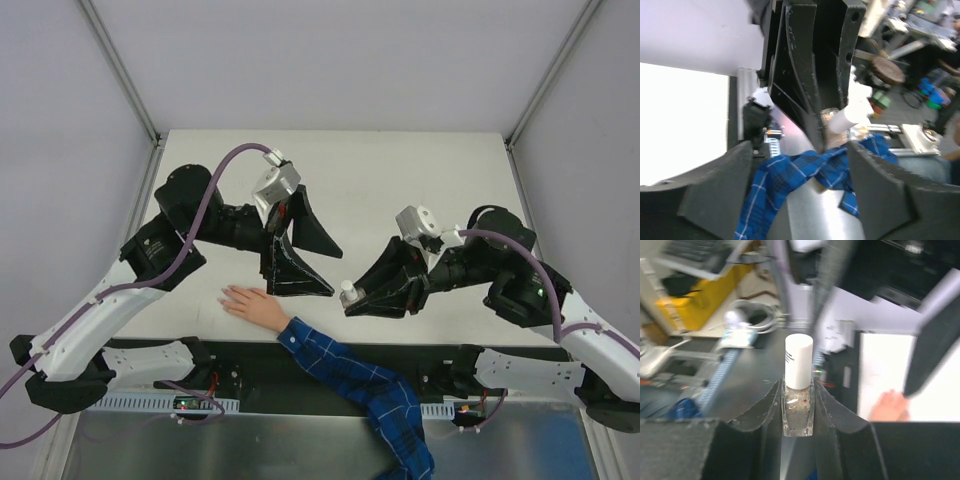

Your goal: Paint the nails

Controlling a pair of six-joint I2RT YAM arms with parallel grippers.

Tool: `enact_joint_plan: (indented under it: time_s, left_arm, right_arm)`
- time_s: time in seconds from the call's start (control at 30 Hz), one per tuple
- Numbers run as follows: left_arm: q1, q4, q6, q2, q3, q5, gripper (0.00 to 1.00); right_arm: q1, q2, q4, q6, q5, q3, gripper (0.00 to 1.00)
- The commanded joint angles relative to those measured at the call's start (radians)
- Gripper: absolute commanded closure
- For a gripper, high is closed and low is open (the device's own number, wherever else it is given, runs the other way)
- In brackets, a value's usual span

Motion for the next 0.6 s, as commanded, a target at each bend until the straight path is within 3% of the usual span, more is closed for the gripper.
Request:
enact_joint_plan:
  time_s: [0.0,0.13,0.23,0.37,0.47,0.57]
  left_arm:
    - [0.004,-0.104,0.093,-0.058,0.069,-0.206,0.21]
    - [0.005,-0.149,0.103,-0.058,0.081,-0.452,0.16]
    - [0.005,-0.152,0.102,-0.031,0.087,-0.534,0.17]
    - [0.002,-0.154,0.087,0.028,0.101,-0.605,0.28]
    - [0.004,-0.152,0.065,0.077,0.118,-0.619,0.45]
    - [-0.001,-0.152,0.054,0.112,0.127,-0.617,0.47]
  right_arm:
    - [-0.002,-0.002,-0.168,-0.157,0.294,0.061,1.0]
    - [-0.001,0.02,-0.21,-0.16,0.571,0.068,1.0]
    - [-0.001,0.048,-0.212,-0.143,0.729,0.079,1.0]
    - [0.005,0.073,-0.172,-0.131,0.863,0.073,1.0]
    - [0.007,0.094,-0.168,-0.131,0.929,0.079,1.0]
    - [0.005,0.107,-0.16,-0.131,0.946,0.081,1.0]
